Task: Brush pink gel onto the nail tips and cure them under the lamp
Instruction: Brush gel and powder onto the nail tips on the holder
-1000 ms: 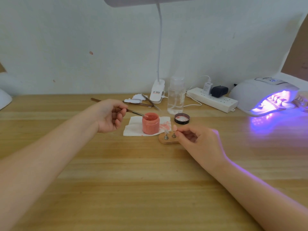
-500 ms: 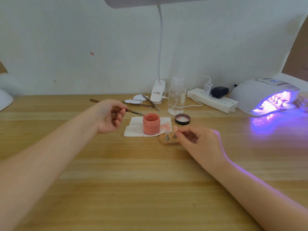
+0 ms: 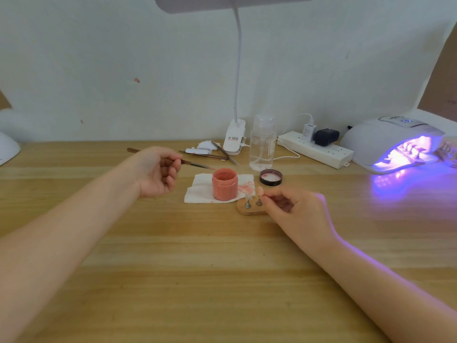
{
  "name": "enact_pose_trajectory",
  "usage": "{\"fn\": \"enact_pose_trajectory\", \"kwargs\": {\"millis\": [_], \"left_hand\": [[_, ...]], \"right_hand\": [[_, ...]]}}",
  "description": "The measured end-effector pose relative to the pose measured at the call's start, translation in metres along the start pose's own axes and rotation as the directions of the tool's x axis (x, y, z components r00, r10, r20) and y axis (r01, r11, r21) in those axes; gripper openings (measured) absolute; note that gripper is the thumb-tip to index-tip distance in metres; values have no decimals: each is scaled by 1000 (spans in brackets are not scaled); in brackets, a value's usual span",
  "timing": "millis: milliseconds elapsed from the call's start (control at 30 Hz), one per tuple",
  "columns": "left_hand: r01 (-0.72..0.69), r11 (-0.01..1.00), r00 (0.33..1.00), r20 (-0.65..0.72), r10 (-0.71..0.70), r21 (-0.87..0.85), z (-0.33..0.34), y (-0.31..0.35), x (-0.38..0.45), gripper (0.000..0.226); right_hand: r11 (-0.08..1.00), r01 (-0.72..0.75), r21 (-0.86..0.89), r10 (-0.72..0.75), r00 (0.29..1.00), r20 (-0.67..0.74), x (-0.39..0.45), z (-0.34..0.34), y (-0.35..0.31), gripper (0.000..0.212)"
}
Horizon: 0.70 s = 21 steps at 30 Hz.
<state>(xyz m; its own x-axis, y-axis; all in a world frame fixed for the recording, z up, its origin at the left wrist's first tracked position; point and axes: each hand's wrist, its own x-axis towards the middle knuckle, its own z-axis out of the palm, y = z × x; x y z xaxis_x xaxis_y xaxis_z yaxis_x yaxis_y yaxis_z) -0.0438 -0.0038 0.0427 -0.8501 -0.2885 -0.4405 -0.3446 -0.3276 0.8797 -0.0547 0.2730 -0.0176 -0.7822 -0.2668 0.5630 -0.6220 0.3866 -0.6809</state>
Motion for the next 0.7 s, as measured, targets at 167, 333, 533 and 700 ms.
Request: {"fn": "enact_pose_trajectory", "kwargs": {"millis": [167,333,533,700], "left_hand": [[17,999,1000,-9,-16,34,9,-10,-1,16],[2,1000,998,-57,-2,14,-1,-12,-3,15],[-123,980,990,-91,110,-158,8,-5,-17,17],[-461,887,886,-74,458,-30,43,-17,-39,18]], "right_hand": [[1000,-9,9,9,1000,1,0,0,0,11],[1000,-5,4,5,1000,-2,0,0,0,11],[1000,-12,-7,12,1000,4,0,-1,-1,11],[999,-41,19,41,999,16,-1,-2,-1,11]]}}
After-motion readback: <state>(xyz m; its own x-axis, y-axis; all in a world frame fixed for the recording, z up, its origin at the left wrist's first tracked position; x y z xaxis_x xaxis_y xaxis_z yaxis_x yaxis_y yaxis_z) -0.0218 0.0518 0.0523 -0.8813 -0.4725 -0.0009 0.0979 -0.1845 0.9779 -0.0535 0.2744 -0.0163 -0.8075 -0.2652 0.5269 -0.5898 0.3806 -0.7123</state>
